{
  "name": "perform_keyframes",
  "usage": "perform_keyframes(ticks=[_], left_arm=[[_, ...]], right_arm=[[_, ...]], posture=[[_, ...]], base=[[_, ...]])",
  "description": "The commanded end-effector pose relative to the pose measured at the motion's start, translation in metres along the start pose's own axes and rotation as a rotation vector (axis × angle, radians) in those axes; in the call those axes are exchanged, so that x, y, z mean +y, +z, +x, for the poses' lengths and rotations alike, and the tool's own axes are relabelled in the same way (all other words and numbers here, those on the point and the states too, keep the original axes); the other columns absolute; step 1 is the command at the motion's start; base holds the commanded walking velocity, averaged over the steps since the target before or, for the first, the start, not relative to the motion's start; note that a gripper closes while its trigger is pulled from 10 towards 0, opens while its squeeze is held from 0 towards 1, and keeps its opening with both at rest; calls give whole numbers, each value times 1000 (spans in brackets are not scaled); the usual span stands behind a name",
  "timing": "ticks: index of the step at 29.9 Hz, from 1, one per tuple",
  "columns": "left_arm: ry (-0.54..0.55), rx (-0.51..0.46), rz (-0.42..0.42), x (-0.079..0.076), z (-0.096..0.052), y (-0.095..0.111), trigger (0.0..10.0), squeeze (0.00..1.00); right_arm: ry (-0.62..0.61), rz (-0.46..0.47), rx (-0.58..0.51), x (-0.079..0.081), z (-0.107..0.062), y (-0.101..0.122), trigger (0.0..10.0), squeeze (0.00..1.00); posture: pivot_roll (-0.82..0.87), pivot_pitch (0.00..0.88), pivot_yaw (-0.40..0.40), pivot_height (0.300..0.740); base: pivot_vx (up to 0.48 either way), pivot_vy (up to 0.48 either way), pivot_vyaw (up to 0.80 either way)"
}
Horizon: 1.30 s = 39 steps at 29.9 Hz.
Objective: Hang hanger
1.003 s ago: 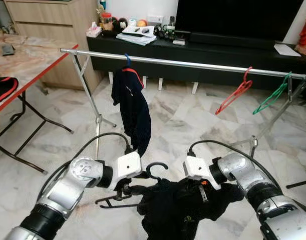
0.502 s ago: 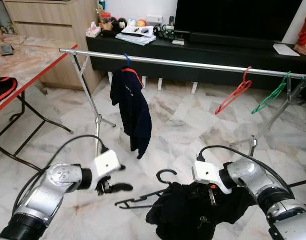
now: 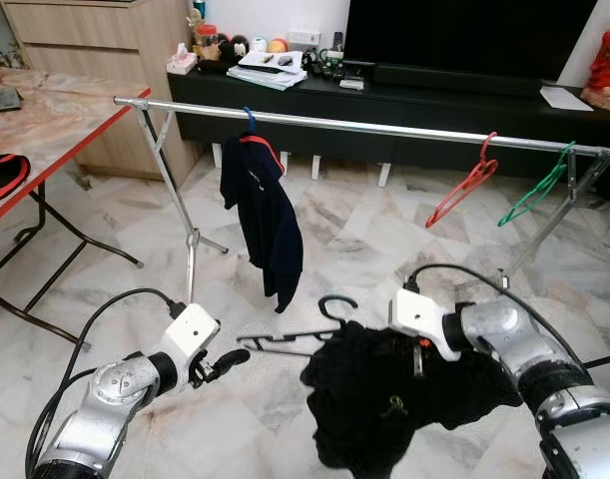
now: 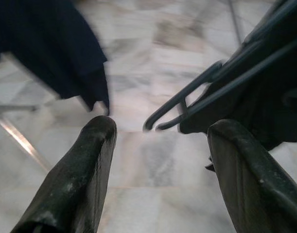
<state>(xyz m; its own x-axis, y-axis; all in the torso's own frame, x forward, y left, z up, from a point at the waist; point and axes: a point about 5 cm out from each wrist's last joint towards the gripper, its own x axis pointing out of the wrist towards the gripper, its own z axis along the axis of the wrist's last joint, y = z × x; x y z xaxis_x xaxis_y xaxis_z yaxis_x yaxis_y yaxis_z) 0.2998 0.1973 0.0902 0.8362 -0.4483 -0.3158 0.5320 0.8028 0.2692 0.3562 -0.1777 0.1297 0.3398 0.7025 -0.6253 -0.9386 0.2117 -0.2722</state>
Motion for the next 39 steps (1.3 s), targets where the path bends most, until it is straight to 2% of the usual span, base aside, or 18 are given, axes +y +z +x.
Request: perform_keyframes(ticks=[1,4,5,9,13,17,25,28,30,35,39], left_arm=[[63,28,-31,4,-1,-10,10000,0],[53,70,-77,-5,3,-22,10000,0],[19,80,-96,-12,6,-25,10000,0],[-24,94,-126,-26,12,-30,10000,0],[-36,83,-157,-34,18,-31,10000,0],[-82,44,-195,-40,25,-28,10000,0],[-116,17,-206,-44,27,-25,10000,0],[-190,28,-211,-53,27,-27,10000,0],[-232,83,-162,-57,26,-35,10000,0],[-337,81,-162,-64,20,-36,10000,0],[-367,99,-134,-65,19,-38,10000,0]], right_arm=[[-74,-30,-70,-14,-9,16,0,0],[-57,-55,-162,-17,-7,33,0,0],[-29,-71,-189,-17,-7,39,0,0],[41,-95,-256,-15,-6,51,0,0],[126,-119,-301,-13,-7,60,0,0],[213,-147,-302,-9,-7,62,0,0],[239,-164,-326,-9,-7,69,0,0],[247,-185,-370,-11,-6,81,0,0],[247,-193,-390,-12,-6,86,0,0],[269,-211,-413,-11,-4,93,0,0],[278,-223,-432,-10,-2,99,0,0]], posture=[[58,61,-56,740],[53,59,-54,740],[51,55,-51,740],[49,52,-49,740],[45,43,-51,740],[47,30,-55,740],[48,23,-58,740],[53,20,-64,740],[53,21,-66,740],[56,26,-70,740],[60,29,-76,740]], base=[[0,0,0],[0,0,0],[0,0,0],[0,0,0],[0,0,0],[0,0,0],[0,0,0],[0,0,0],[0,0,0],[0,0,0],[0,0,0]])
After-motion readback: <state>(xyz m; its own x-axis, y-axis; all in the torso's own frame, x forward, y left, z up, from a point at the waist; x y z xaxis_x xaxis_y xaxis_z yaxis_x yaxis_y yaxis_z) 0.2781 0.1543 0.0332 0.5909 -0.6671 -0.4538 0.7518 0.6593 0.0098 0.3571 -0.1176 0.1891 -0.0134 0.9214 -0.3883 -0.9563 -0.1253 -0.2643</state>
